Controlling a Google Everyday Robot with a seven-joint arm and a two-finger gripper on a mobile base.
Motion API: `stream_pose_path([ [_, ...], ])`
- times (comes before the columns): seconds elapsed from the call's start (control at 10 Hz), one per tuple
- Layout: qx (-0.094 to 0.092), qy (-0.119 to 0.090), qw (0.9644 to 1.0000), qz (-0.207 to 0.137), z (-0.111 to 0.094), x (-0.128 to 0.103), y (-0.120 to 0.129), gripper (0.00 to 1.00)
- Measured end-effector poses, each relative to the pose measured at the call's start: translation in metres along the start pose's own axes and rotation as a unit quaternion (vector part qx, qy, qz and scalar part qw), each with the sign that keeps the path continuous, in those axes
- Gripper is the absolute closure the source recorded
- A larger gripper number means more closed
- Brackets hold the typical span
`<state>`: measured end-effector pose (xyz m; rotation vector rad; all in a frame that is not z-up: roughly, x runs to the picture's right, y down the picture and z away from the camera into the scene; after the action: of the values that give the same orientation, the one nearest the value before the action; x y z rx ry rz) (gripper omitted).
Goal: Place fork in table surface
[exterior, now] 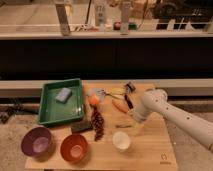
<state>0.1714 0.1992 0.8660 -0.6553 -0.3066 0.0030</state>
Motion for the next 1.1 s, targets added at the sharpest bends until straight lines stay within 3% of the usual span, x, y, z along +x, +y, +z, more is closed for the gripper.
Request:
stream_pose_path([
  [0.1,0.001,0.001,1.0,0.004,-0.0001,0.0014,-0.0009,0.35],
  [0.4,0.002,0.004,1.0,0.007,0.0001,0.0018,-0.0046,0.36],
  [0.7,-0.007,0.006,0.9999,0.004,0.003,-0.0019,-0.0078,0.6],
  [1.0,-0.009,0.007,0.9999,-0.001,0.0043,-0.0022,-0.0091,0.64],
  [1.1,-0.009,0.008,0.9999,-0.002,0.0044,-0.0022,-0.009,0.71],
])
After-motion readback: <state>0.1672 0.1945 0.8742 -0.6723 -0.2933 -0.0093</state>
